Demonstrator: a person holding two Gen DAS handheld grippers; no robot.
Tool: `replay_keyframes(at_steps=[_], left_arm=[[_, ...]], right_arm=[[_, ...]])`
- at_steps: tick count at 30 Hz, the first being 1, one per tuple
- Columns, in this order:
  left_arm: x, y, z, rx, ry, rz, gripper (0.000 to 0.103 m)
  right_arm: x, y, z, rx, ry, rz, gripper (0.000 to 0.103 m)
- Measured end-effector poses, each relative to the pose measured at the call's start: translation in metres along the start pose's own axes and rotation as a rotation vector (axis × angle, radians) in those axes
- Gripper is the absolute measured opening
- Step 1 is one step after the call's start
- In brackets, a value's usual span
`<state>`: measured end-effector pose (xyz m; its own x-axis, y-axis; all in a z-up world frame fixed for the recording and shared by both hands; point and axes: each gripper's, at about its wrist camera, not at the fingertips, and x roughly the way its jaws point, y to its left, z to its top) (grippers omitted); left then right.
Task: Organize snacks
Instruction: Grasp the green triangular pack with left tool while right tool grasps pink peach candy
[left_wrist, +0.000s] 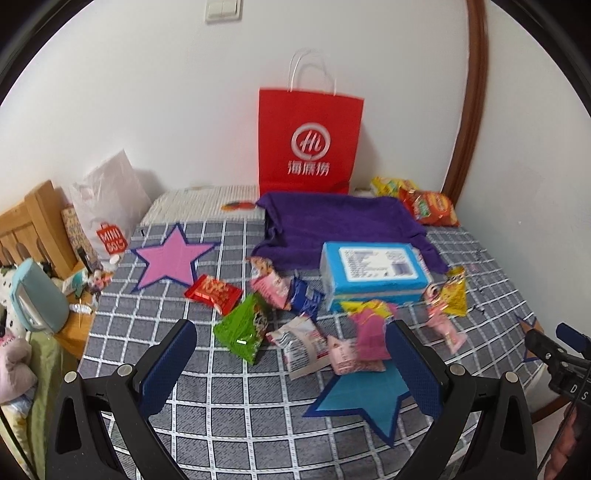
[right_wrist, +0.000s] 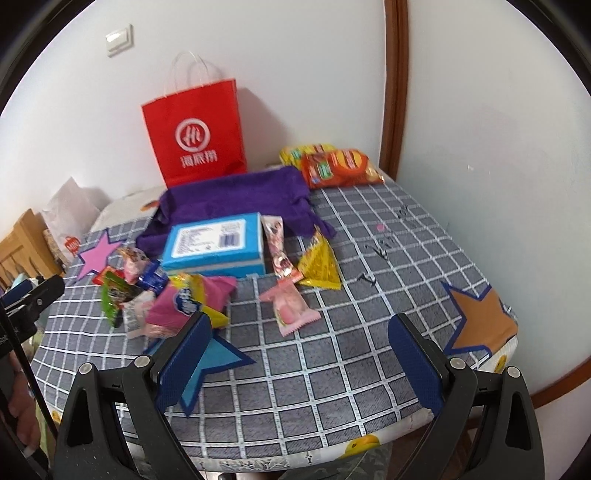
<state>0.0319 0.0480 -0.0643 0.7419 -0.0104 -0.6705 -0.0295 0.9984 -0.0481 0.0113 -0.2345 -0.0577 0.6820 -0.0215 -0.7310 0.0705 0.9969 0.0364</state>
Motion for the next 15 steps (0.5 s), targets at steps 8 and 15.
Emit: replay_keyframes(at_steps=[8, 15], left_arm=[[0.050, 0.016, -0.013, -0.022, 0.099, 0.005, 0.102], [0.084, 0.039, -0.014, -0.062, 0.148, 0.005, 0.102]], right_arm=[[0.054, -0.006, -0.007, -0.012, 0.091, 0.005, 0.095], [0.105, -0.014, -0.009, -0.012, 0.157, 0.030, 0.089]])
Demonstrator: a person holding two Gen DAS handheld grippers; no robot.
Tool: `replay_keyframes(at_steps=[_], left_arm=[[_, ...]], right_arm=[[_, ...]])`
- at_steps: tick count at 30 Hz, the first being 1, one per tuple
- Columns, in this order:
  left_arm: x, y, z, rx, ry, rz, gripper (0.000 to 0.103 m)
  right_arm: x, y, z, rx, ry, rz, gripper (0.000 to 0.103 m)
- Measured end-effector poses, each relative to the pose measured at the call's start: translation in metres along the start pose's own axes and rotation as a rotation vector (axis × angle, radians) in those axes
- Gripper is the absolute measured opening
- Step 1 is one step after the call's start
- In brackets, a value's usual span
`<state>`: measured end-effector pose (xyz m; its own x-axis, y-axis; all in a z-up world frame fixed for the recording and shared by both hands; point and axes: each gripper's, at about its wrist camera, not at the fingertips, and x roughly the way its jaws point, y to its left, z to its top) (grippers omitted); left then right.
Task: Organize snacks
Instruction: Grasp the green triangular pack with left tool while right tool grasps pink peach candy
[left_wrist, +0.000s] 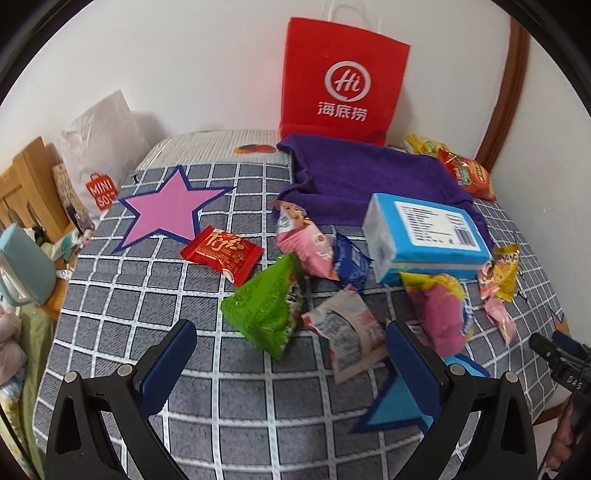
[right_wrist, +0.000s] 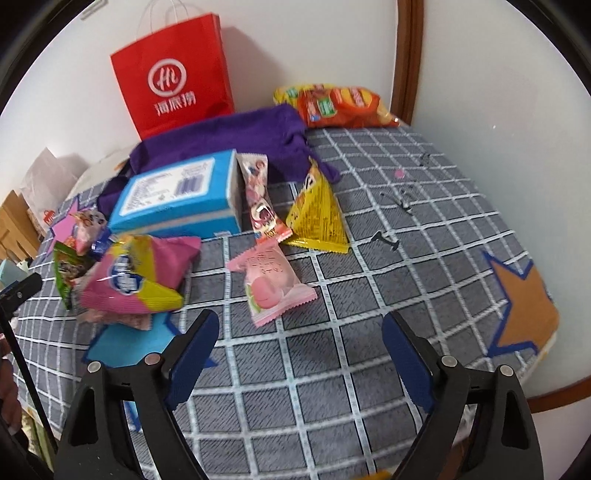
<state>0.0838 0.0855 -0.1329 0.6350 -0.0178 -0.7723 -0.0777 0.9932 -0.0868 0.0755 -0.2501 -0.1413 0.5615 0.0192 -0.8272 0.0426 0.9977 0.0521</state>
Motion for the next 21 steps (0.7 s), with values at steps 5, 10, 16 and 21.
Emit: replay_keyframes(at_steps=[5, 10, 16, 21], left_arm=[[0.013, 0.009, 0.006, 0.000, 0.017, -0.006, 0.102], [0.022, 0.014, 0.012, -0.003, 0.018, -0.021, 0.102], [0.030, 0.014, 0.017, -0.015, 0.010, -0.043, 0.102], [0.041, 0.012, 0.021, 0.001, 0.018, -0.034, 0.102]], right_arm=[[0.025, 0.003, 0.009, -0.036, -0.002, 0.036, 0.085], [0.054, 0.006, 0.017, -0.033, 0.019, 0.062, 0.076], [0.070, 0.010, 0.013, -0.030, -0.032, 0.024, 0.071], [0.072, 0.007, 0.009, -0.022, -0.085, 0.003, 0.062]])
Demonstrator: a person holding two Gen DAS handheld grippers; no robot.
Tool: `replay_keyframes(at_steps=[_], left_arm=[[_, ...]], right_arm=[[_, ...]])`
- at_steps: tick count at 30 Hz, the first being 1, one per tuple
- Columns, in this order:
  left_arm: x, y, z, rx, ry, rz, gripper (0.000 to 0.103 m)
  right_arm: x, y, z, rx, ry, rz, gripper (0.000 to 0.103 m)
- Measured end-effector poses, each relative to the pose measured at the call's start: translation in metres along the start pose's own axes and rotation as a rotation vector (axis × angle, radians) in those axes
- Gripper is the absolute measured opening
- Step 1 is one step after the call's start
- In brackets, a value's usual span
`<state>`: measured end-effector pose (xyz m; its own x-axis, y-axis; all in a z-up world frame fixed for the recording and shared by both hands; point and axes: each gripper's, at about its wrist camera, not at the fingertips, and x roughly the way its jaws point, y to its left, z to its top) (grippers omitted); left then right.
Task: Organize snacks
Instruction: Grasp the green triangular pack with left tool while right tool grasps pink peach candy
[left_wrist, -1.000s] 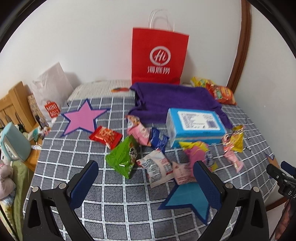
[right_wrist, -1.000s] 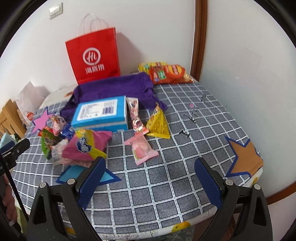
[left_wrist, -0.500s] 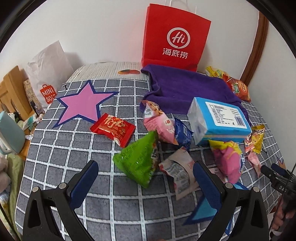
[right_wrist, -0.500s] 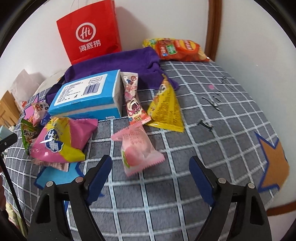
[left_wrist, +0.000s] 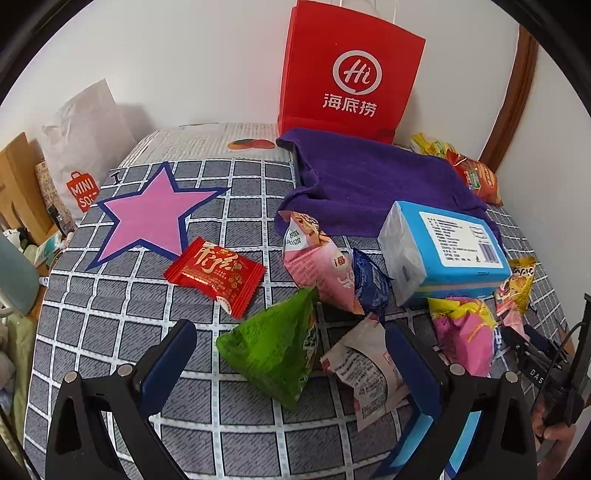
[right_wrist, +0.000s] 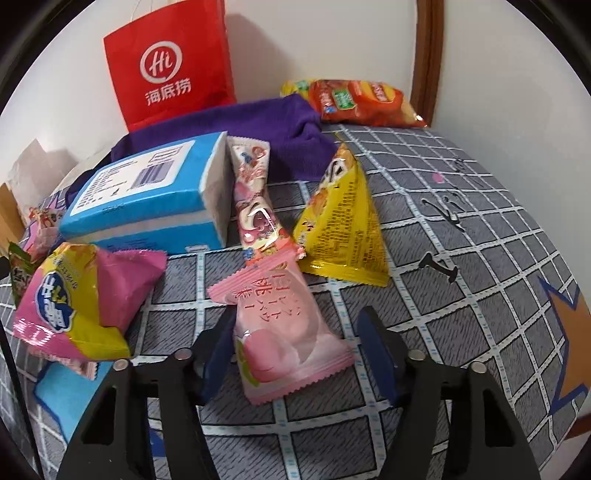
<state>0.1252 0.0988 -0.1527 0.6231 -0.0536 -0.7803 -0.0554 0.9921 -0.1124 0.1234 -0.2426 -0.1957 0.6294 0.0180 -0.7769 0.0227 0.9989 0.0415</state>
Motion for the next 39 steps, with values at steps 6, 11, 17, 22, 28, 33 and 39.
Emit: replay_keyframes(at_steps=[6, 11, 17, 22, 28, 33, 39], left_arm=[[0.010, 0.001, 0.007, 0.012, 0.011, 0.014, 0.101], [0.013, 0.013, 0.009, -0.003, 0.022, 0.042, 0.100], [0.021, 0.016, 0.002, 0.020, 0.033, 0.055, 0.095], [0.038, 0.013, -0.007, 0.013, 0.078, 0.026, 0.075], [0.039, 0.010, -0.009, 0.011, 0.054, 0.046, 0.067], [0.032, 0.011, -0.009, 0.016, 0.057, 0.044, 0.053], [0.013, 0.015, -0.012, -0.009, 0.035, 0.021, 0.052]], right_arm=[[-0.001, -0.009, 0.000, 0.029, -0.007, 0.027, 0.061], [-0.001, -0.014, 0.001, 0.062, -0.008, 0.052, 0.059], [-0.002, -0.016, 0.000, 0.073, -0.011, 0.069, 0.059], [-0.001, -0.017, 0.000, 0.072, -0.011, 0.069, 0.059], [-0.001, -0.013, -0.001, 0.057, -0.004, 0.056, 0.059], [0.000, -0.011, -0.001, 0.044, -0.001, 0.045, 0.059], [-0.001, -0.015, 0.000, 0.062, -0.009, 0.060, 0.056]])
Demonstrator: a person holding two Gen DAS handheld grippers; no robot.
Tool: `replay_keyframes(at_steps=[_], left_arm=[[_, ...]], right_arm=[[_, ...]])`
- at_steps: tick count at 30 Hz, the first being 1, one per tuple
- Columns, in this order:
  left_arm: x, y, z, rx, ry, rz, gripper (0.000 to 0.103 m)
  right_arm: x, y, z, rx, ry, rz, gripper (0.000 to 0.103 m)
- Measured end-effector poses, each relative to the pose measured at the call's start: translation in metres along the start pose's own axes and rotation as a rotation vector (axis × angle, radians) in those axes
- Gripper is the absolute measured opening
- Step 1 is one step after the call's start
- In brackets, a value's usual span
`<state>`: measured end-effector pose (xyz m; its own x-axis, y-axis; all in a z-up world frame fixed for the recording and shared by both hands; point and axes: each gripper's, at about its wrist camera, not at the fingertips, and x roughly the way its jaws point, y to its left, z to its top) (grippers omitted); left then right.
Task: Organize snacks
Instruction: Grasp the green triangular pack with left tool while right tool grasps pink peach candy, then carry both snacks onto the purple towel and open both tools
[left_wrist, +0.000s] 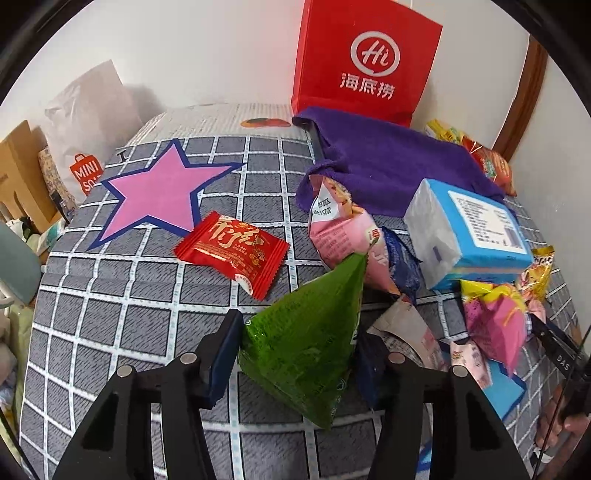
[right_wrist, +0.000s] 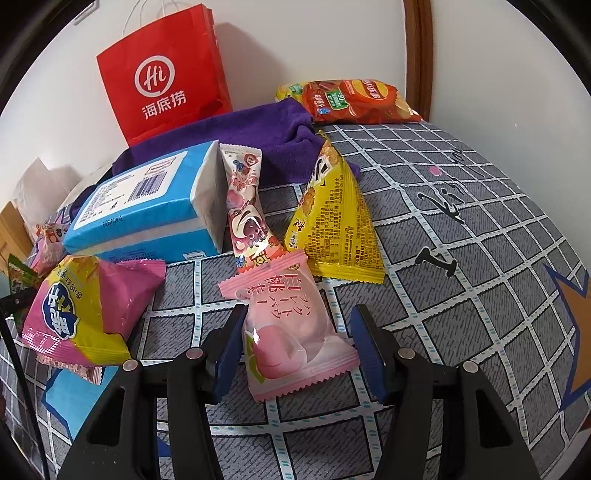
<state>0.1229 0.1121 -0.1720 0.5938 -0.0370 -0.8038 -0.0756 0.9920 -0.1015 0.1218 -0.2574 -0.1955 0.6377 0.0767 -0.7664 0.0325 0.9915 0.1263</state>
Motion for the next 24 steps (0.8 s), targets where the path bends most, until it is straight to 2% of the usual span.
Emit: replay_keyframes(at_steps=[5, 10, 15, 19, 24], left_arm=[[-0.023, -0.003, 0.000, 0.004, -0.029, -0.015, 0.052], [-0.051, -0.009, 0.003, 0.024, -0.066, -0.030, 0.052], [-0.074, -0.019, 0.014, 0.047, -0.108, -0.038, 0.052], [-0.079, -0.027, 0.028, 0.051, -0.121, -0.060, 0.052], [-0.075, -0.040, 0.048, 0.058, -0.117, -0.081, 0.052]], right_arm=[[-0.001, -0.004, 0.001, 0.019, -0.007, 0.018, 0.055], [-0.006, -0.004, 0.001, 0.018, -0.025, -0.003, 0.052], [-0.030, -0.004, 0.009, 0.056, -0.035, 0.060, 0.052], [-0.057, 0.006, 0.025, 0.014, -0.087, 0.019, 0.052], [-0.080, 0.016, 0.050, -0.012, -0.123, 0.012, 0.052]])
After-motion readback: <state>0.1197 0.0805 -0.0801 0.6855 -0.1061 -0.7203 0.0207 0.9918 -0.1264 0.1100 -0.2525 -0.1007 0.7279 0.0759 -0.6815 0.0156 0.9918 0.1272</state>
